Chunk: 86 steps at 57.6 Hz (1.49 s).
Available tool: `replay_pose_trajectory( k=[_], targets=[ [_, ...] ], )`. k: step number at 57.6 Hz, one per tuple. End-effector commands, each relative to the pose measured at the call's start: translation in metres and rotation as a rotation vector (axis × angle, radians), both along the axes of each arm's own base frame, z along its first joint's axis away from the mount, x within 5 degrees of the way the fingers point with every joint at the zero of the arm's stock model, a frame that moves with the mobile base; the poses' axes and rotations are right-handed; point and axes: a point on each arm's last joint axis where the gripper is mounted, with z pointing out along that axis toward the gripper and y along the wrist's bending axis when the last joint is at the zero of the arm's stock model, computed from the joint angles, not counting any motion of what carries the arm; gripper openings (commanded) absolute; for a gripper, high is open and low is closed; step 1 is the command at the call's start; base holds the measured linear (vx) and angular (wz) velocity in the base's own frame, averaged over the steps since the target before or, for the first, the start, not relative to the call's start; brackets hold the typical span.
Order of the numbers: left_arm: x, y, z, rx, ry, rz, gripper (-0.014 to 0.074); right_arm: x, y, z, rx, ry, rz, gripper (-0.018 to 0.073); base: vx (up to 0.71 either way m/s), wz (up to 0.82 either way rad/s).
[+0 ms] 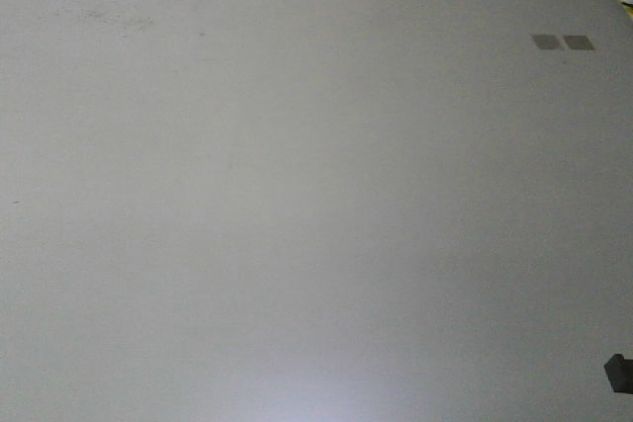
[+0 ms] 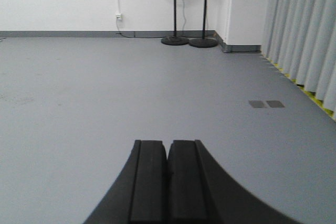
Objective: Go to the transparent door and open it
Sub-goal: 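Drive the base forward across the grey floor, then turn and drive toward the white-framed glass sliding door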
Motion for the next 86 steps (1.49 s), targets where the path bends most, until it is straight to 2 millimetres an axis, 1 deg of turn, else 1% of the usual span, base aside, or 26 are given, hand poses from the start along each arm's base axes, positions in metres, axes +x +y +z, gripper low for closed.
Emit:
replay_pose_trajectory(
  k=[1, 54, 69, 86],
  targets=[
    [0.0001, -0.0001, -0.002, -0.015, -0.06, -0.004, -0.0006, 0.0003, -0.0005, 0.0037, -0.012, -0.078, -0.006, -0.0005, 0.42, 0.23],
    [0.0001, -0.0001, -0.002, -0.015, -0.06, -0.004, -0.0006, 0.0003, -0.0005, 0.0038, -0.012, -0.079, -0.006, -0.0005, 0.46, 0.23],
    [0.0001, -0.0001, -0.002, -0.015, -0.06, -0.004, -0.0006, 0.0003, -0.0005, 0.0038, -0.012, -0.079, -0.006, -0.0005, 0.5, 0.43],
    [0.0001, -0.0001, -0.002, -0.015, -0.06, -0.004, -0.0006, 0.0003, -0.0005, 0.0037, -0.012, -0.078, -0.006, -0.0005, 0.53, 0.62]
  ],
)
